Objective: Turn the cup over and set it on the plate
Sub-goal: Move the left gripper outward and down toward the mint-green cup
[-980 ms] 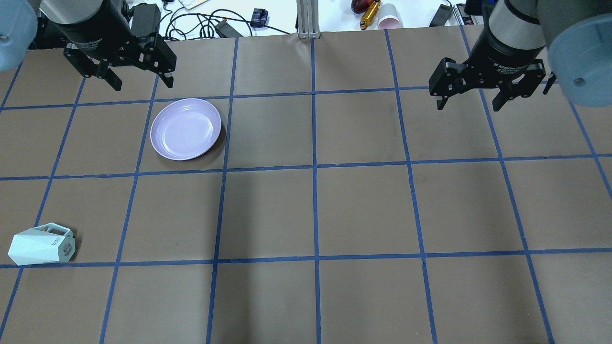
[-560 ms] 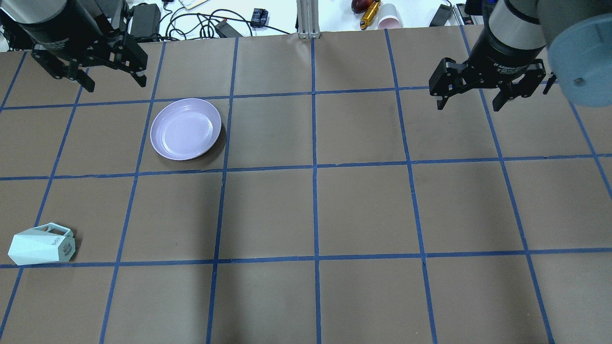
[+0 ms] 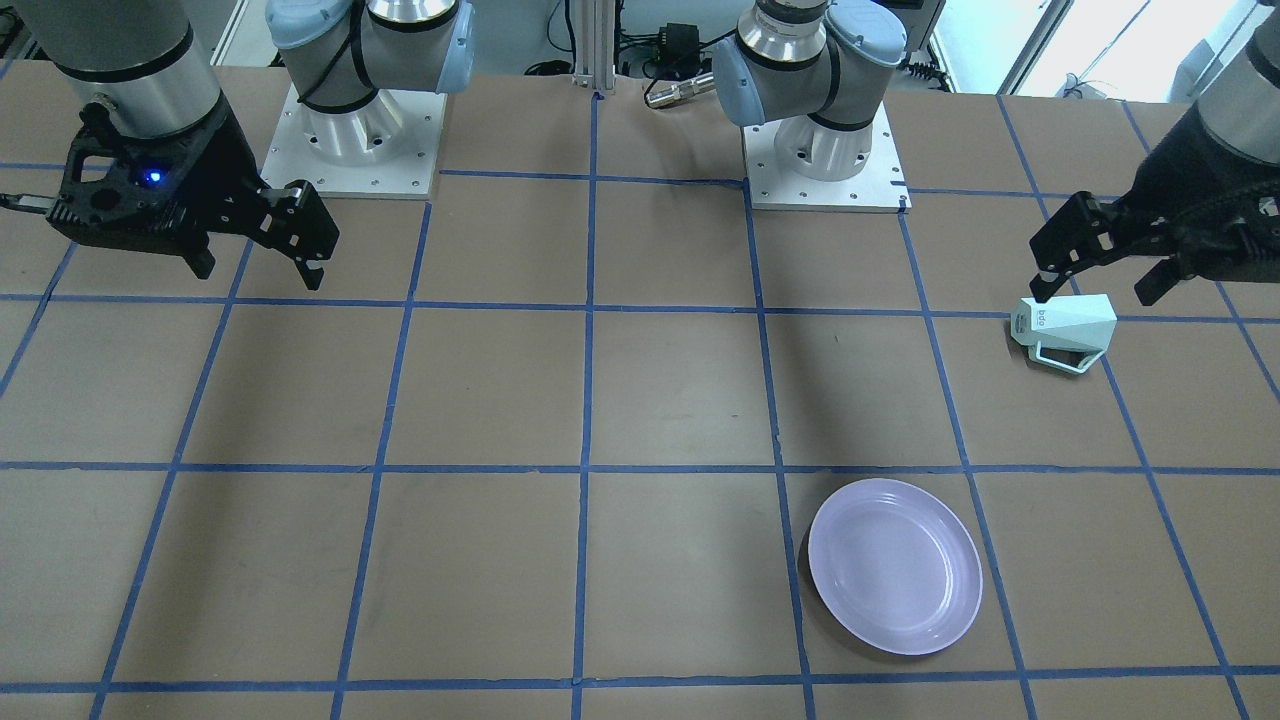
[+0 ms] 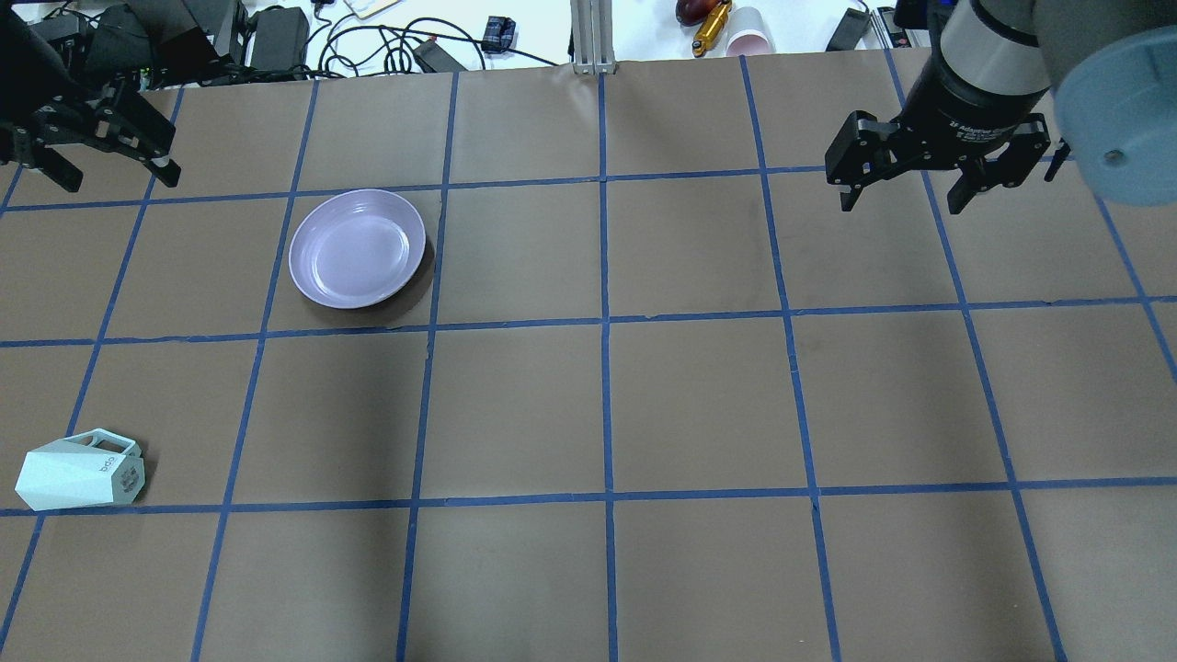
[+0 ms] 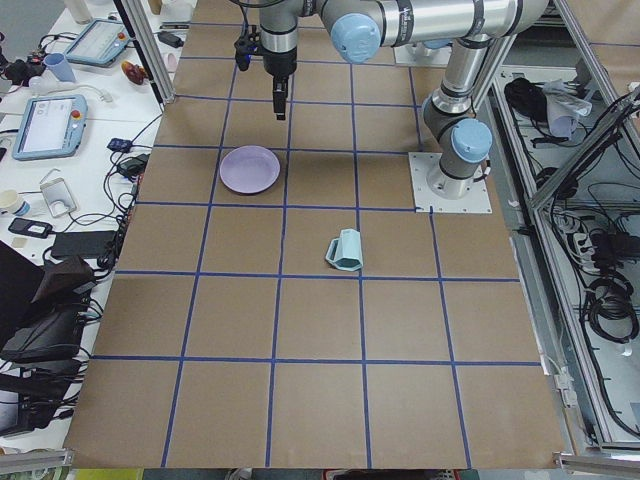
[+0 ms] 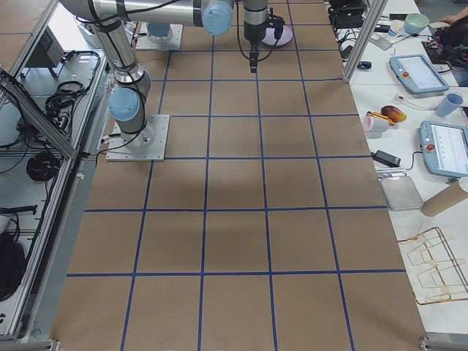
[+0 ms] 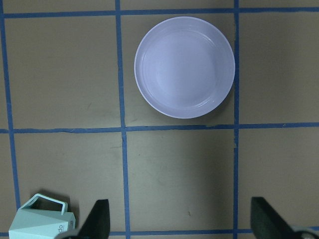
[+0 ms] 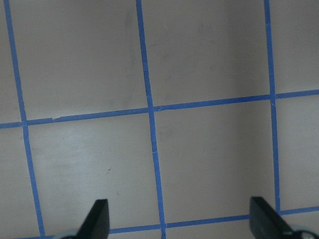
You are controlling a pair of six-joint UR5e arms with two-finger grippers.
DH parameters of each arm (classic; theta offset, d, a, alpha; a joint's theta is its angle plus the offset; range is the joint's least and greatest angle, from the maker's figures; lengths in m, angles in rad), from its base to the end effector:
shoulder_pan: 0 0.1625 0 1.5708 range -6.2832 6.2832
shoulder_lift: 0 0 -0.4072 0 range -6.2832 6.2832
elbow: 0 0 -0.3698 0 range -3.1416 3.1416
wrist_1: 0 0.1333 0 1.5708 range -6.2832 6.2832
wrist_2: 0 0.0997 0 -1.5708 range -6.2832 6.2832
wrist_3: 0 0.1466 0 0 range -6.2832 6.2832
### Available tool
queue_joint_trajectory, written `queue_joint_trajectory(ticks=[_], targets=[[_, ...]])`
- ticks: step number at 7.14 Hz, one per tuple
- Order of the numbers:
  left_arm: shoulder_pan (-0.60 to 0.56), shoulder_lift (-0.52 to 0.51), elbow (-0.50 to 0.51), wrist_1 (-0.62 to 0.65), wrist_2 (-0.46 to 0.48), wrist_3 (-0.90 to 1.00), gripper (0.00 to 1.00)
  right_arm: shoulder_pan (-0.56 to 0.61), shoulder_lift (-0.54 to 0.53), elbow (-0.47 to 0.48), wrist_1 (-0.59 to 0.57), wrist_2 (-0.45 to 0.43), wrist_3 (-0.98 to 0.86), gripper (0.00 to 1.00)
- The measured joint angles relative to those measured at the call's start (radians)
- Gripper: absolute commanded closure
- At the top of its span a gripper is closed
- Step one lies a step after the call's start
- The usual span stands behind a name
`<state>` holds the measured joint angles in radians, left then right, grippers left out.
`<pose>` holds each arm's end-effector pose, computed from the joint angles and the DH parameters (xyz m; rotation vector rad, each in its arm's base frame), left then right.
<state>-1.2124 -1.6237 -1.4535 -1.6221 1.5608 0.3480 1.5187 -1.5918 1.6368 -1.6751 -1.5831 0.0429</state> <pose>0.0464 -0.5082 0.4477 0.0162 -3.1366 0.0247 0.1069 -0.4753 0.4126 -0.1491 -3.1241 0.0927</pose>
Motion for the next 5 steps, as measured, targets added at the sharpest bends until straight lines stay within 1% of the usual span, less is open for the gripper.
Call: queue_joint_trajectory(ticks=[2, 5], targets=[[0.112, 0.002, 0.000, -0.056, 0.000, 0.050, 0.00, 0.000, 0.000, 0.000, 0.000, 0.000, 0.000, 0.00], [0.281, -0.018, -0.004, -0.104, -0.012, 0.208, 0.00, 0.000, 0.001, 0.000, 0.000, 0.000, 0.000, 0.00]])
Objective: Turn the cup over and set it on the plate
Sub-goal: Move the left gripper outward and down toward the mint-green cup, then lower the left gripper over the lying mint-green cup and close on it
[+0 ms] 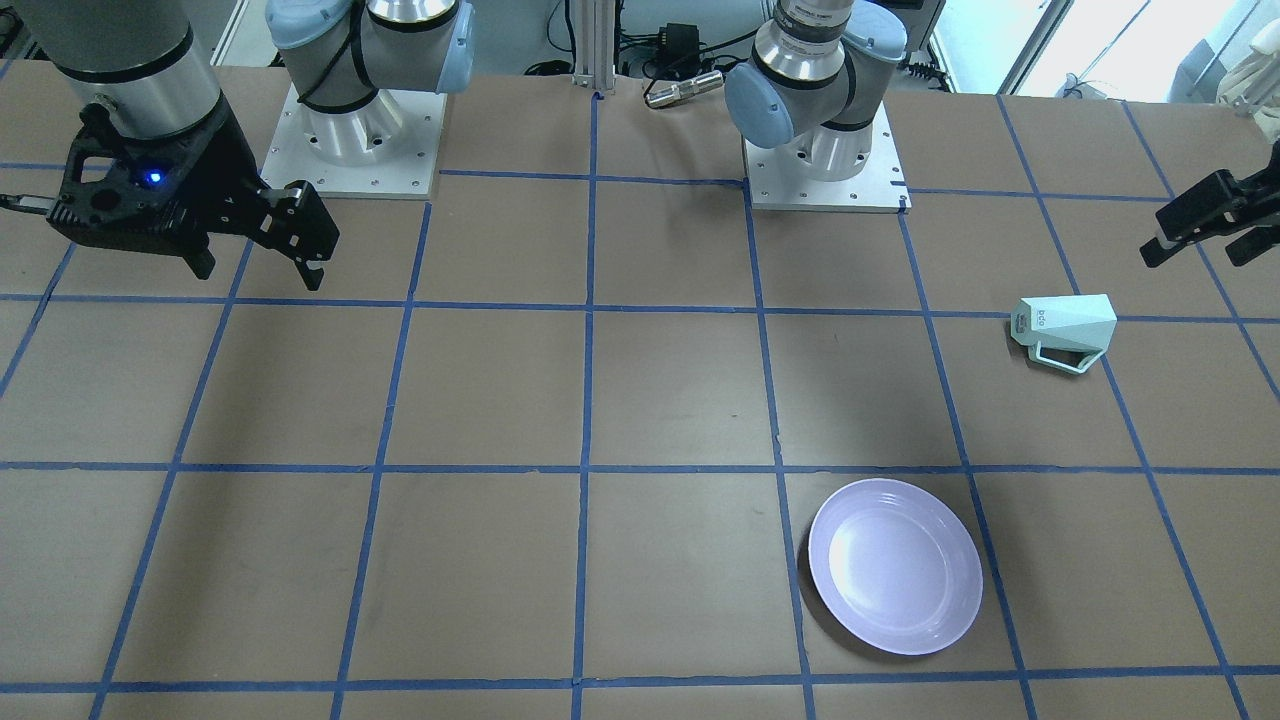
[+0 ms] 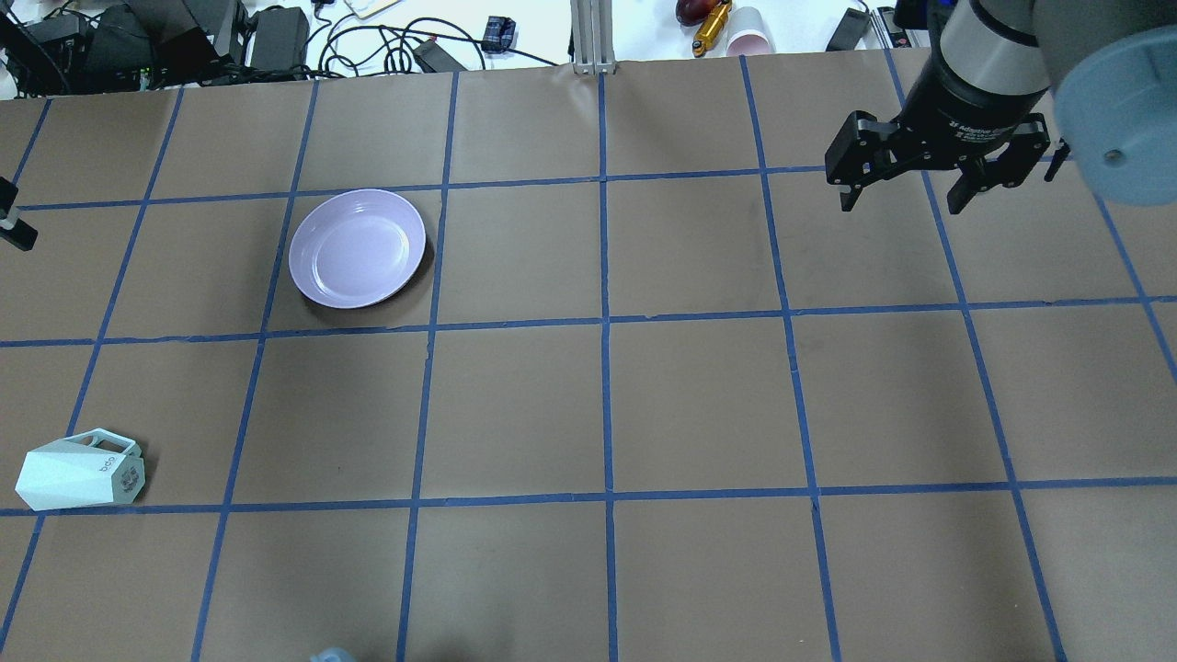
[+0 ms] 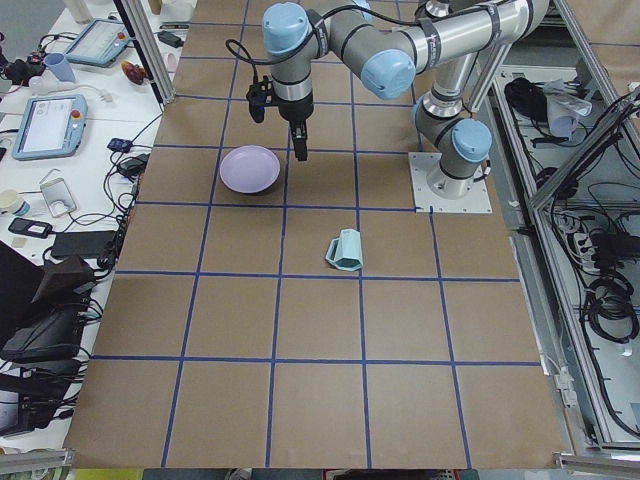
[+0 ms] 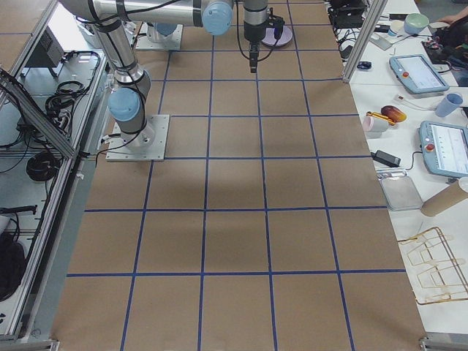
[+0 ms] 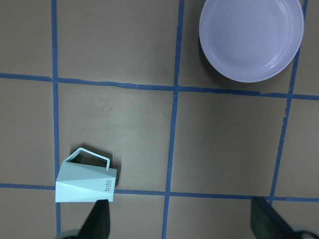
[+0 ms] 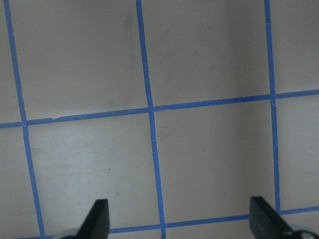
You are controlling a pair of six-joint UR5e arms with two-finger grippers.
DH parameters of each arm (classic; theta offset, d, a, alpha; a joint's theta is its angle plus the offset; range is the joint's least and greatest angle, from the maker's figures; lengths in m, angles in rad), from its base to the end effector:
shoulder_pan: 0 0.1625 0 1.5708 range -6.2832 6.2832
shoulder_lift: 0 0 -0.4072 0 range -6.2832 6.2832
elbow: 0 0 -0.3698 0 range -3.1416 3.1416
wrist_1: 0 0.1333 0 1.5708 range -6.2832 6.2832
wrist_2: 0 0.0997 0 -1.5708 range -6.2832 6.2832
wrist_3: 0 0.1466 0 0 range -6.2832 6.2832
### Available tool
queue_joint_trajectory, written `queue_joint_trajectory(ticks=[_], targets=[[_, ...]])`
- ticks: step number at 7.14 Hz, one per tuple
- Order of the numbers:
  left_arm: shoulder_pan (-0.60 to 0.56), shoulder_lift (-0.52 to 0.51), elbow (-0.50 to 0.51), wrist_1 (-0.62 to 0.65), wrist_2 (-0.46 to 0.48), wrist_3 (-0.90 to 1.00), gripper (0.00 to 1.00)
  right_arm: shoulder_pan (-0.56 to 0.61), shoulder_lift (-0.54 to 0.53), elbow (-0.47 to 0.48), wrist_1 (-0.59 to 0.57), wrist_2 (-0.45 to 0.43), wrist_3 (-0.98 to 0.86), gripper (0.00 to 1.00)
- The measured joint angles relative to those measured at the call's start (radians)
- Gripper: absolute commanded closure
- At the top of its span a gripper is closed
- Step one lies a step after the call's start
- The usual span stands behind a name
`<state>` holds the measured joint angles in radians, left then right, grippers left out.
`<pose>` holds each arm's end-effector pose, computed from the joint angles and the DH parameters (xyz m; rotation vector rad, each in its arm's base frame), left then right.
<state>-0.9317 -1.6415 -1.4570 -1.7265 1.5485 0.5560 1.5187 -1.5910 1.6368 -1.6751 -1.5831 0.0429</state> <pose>0.1772 -0.4674 0.4278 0.1289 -3.0546 -0.1233 0.1069 -0.4755 0.4122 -0.1491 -3.1241 0.0914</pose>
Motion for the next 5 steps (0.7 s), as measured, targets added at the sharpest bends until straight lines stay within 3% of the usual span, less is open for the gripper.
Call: queue_joint_trajectory(ticks=[5], targets=[[0.209, -0.088, -0.034, 0.002, -0.004, 0.262, 0.00, 0.000, -0.001, 0.000, 0.000, 0.000, 0.000, 0.00]])
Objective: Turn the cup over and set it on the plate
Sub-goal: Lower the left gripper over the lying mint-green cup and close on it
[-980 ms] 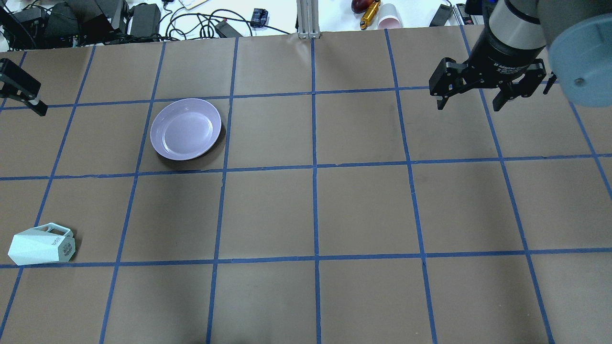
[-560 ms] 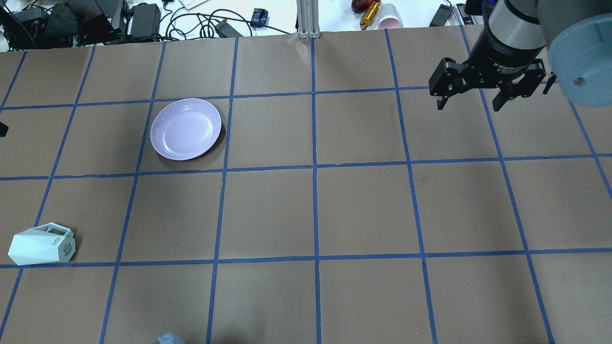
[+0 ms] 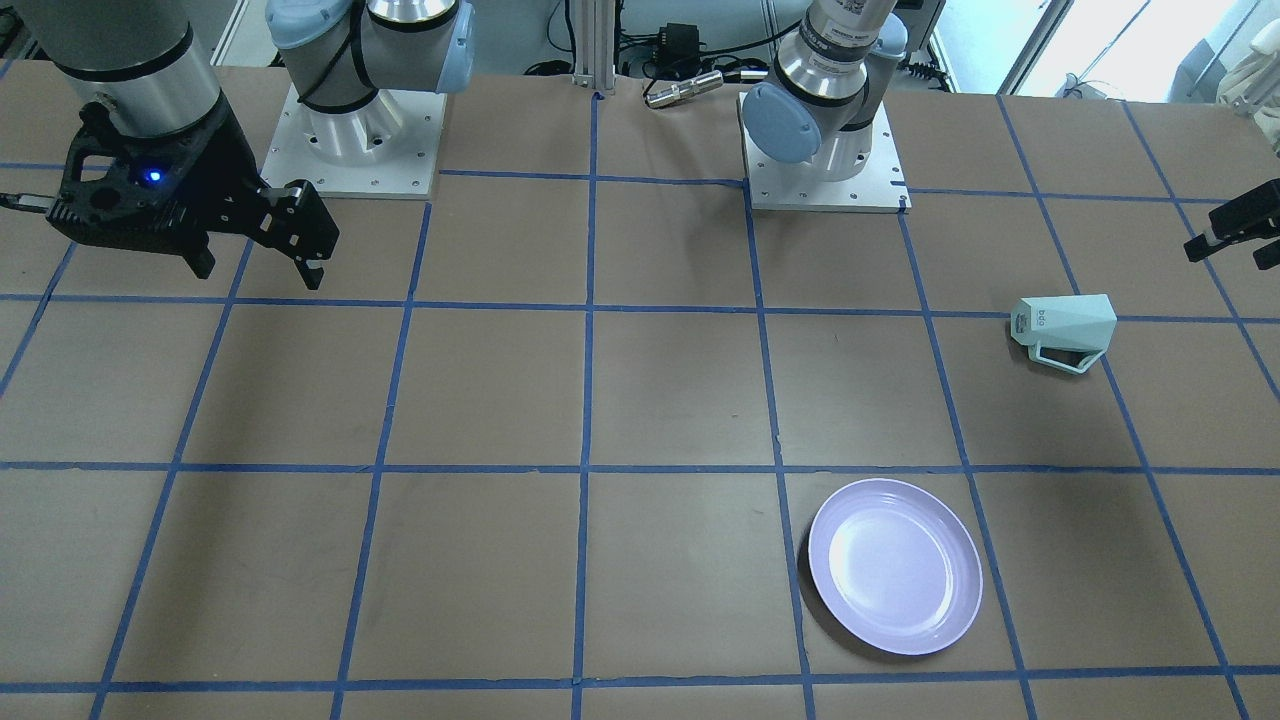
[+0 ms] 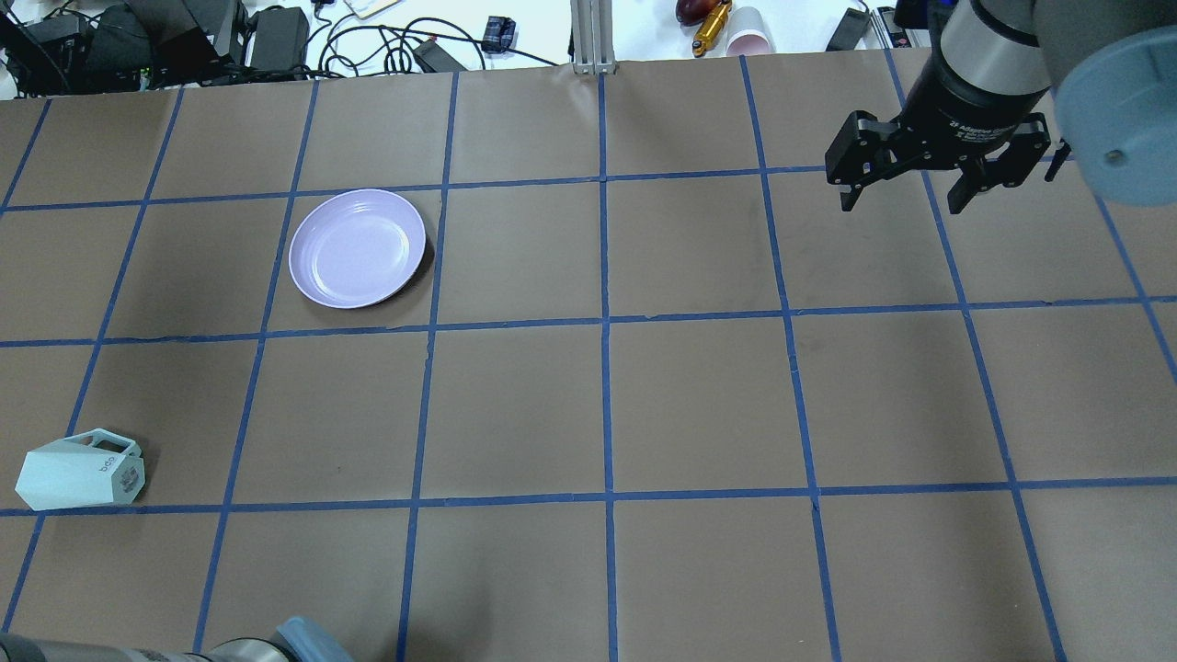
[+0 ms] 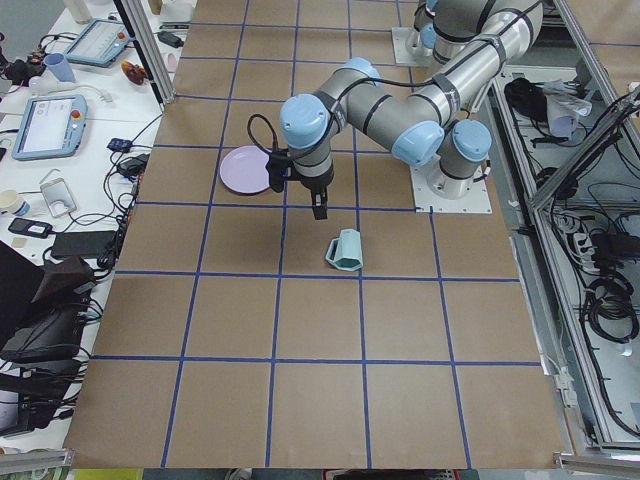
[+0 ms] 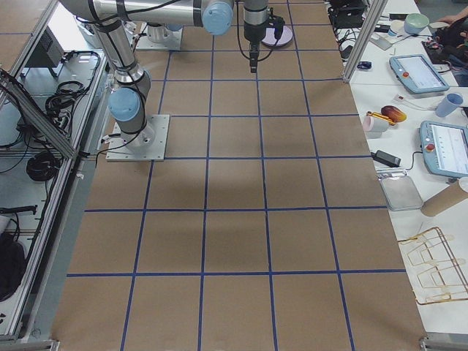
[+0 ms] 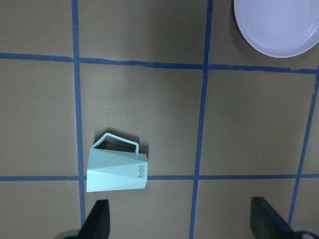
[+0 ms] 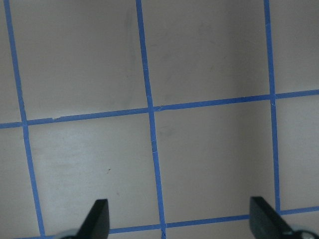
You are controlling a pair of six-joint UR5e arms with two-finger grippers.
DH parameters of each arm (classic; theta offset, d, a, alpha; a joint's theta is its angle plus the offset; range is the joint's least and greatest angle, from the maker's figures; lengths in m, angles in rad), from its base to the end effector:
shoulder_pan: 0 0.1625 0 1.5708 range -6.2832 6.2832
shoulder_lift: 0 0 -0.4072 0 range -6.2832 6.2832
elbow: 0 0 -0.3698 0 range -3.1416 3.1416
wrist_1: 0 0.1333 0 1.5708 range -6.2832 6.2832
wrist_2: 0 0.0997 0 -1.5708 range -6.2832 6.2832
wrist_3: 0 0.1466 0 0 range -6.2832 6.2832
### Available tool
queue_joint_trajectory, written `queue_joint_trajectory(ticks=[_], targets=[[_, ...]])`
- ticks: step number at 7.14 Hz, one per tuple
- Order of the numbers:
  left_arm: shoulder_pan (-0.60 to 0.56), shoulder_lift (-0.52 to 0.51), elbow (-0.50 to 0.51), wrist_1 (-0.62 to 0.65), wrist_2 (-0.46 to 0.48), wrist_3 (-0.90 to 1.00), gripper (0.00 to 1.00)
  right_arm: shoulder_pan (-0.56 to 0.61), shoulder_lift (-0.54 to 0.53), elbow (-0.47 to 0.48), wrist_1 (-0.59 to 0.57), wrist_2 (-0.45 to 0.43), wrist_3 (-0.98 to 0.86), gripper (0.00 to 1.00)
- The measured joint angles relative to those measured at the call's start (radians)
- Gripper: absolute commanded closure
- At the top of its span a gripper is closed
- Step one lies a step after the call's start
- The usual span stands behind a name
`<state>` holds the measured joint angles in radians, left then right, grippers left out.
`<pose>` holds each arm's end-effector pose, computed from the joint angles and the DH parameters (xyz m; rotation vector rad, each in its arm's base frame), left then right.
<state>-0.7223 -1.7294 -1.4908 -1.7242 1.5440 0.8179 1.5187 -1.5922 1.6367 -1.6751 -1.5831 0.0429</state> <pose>0.2816 -0.4311 0.3700 0.0497 -2.9448 -0.2016 0.1069 -0.4752 0.4128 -0.1491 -3.1241 0.0935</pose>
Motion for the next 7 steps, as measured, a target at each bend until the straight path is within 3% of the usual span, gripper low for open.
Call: queue_joint_trajectory(ticks=[7], targets=[[0.198, -0.167, -0.012, -0.001, -0.128, 0.261, 0.00, 0.000, 0.000, 0.000, 0.000, 0.000, 0.000, 0.00]])
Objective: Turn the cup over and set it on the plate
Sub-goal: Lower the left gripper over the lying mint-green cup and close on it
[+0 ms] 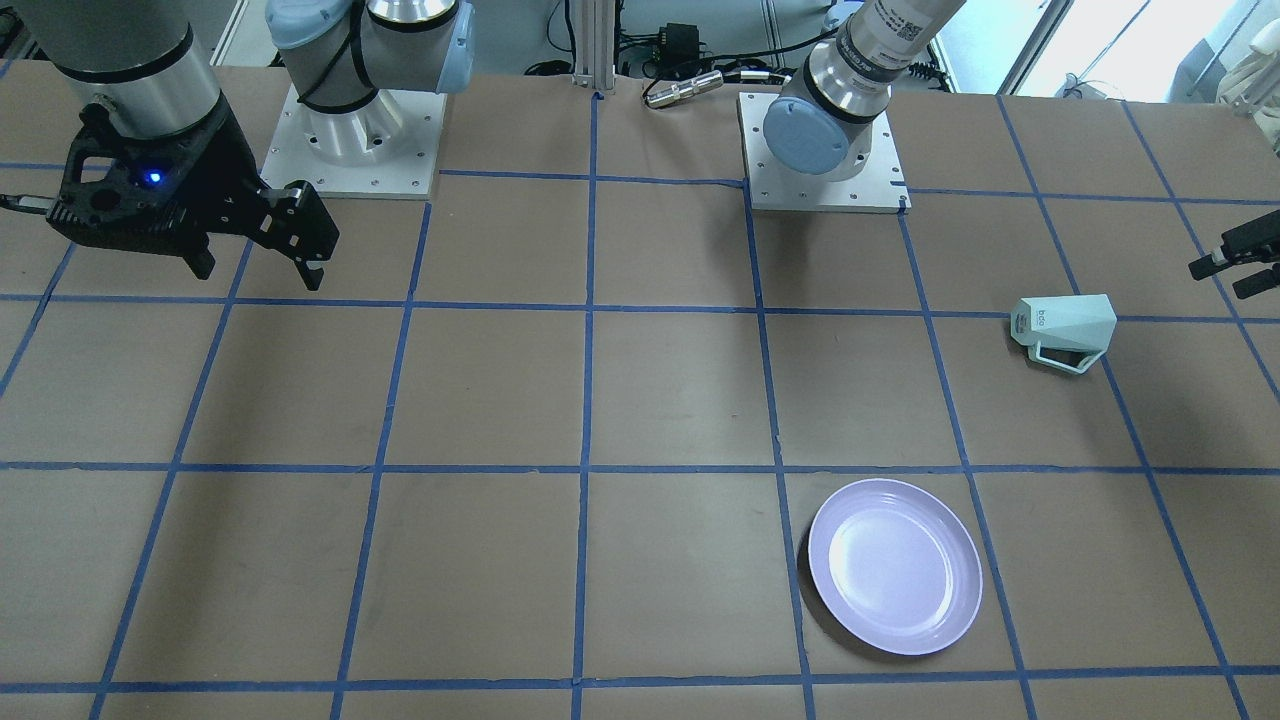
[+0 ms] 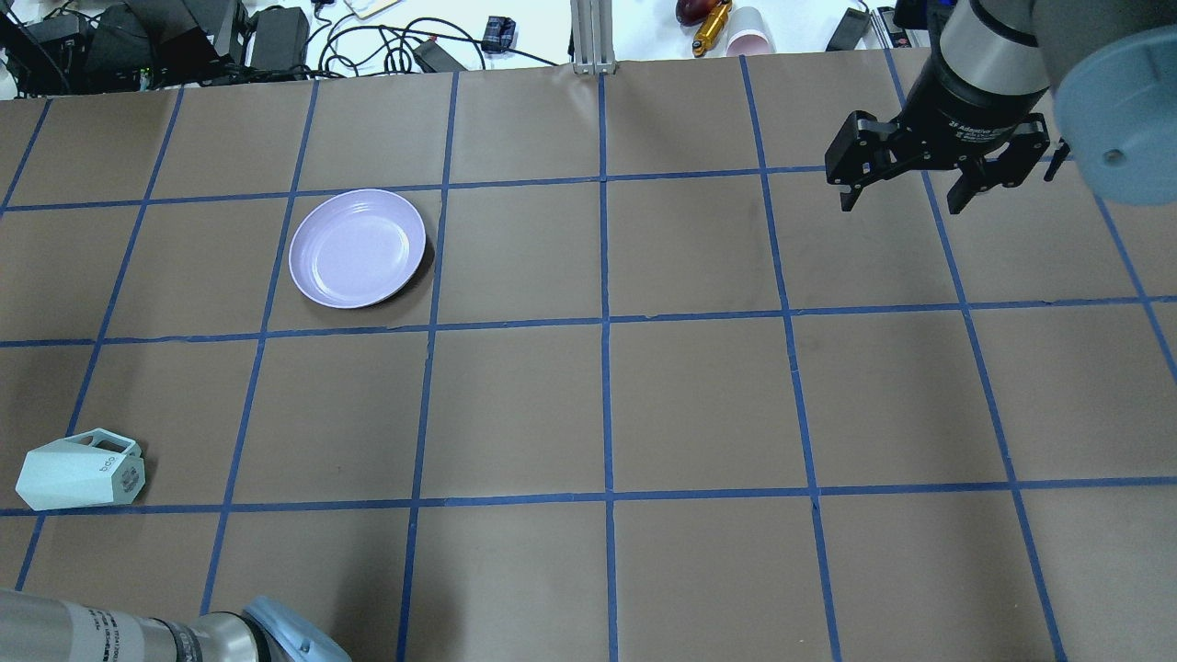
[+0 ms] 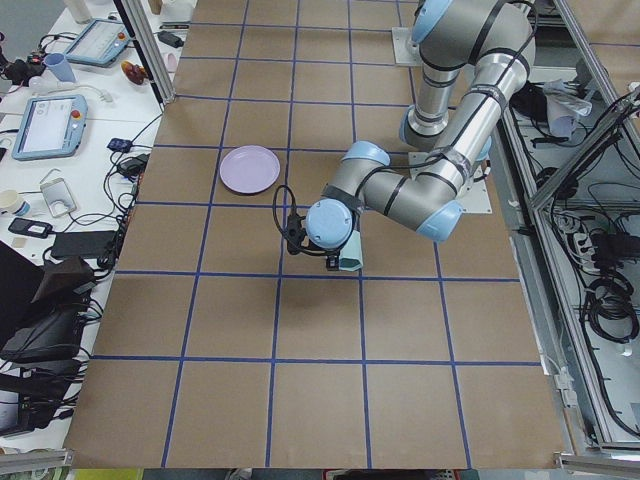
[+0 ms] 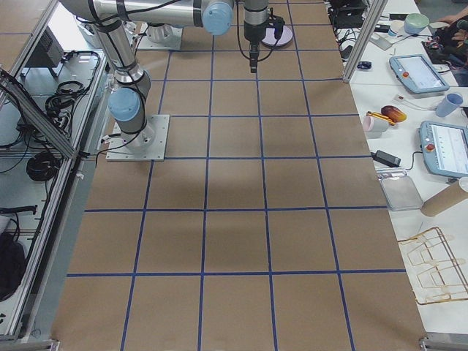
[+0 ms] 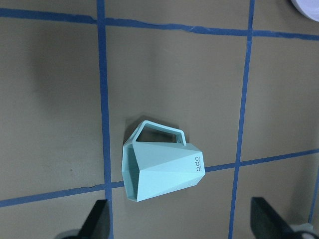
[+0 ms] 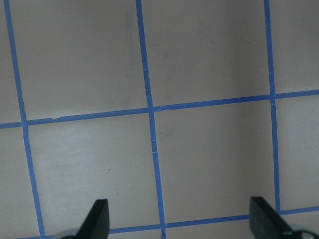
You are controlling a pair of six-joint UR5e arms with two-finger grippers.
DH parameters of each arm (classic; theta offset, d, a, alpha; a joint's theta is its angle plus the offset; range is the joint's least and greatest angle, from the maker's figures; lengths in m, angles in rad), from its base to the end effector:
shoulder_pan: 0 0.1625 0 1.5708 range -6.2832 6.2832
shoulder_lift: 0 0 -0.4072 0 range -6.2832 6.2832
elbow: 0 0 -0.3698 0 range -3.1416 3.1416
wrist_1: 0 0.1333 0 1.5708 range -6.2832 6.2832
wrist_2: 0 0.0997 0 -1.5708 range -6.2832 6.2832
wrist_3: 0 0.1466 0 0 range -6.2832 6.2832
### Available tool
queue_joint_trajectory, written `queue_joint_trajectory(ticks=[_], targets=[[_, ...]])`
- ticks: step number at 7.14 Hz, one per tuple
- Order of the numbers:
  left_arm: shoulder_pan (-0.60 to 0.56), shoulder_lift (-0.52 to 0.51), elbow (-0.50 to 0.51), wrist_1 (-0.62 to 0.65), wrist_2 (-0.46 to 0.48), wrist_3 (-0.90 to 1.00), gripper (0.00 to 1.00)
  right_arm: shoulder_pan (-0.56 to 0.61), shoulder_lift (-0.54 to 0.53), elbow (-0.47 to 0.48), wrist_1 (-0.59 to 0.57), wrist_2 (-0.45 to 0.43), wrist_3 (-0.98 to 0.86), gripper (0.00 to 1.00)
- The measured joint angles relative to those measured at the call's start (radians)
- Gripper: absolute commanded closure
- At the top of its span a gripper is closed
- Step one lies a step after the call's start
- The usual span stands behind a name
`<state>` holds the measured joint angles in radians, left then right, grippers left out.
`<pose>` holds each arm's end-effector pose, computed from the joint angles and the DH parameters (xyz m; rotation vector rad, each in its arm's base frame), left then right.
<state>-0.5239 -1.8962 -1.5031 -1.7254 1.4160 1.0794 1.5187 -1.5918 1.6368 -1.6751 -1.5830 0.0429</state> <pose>0.3732 -0.3957 0.2814 -0.0001 -2.7064 -0.0917 0.1069 -0.4753 0.4126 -0.1491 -3.1242 0.0927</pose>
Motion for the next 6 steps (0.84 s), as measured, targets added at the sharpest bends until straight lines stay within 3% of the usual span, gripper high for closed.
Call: queue_joint_trajectory(ticks=[6], targets=[[0.131, -0.145, -0.019, -0.115, -0.161, 0.078, 0.00, 0.000, 0.000, 0.000, 0.000, 0.000, 0.000, 0.00]])
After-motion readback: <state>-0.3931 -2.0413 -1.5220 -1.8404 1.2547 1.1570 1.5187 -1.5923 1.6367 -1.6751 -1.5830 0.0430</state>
